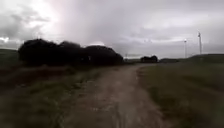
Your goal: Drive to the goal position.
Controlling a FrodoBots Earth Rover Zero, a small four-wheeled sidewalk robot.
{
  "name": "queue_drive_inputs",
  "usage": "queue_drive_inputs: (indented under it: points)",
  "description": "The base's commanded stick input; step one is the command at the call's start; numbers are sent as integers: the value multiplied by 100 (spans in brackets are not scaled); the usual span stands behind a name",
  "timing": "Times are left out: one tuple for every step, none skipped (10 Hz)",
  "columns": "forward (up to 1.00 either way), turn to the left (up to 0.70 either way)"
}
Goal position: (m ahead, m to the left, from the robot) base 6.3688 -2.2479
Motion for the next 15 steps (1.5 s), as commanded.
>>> queue_drive_inputs:
  points:
    - [100, 0]
    - [100, 0]
    - [100, 0]
    - [100, 0]
    - [100, 0]
    - [100, 0]
    - [100, 0]
    - [100, 0]
    - [100, 0]
    - [100, 0]
    - [100, -9]
    - [100, -27]
    - [85, -34]
    - [85, -34]
    - [85, -34]
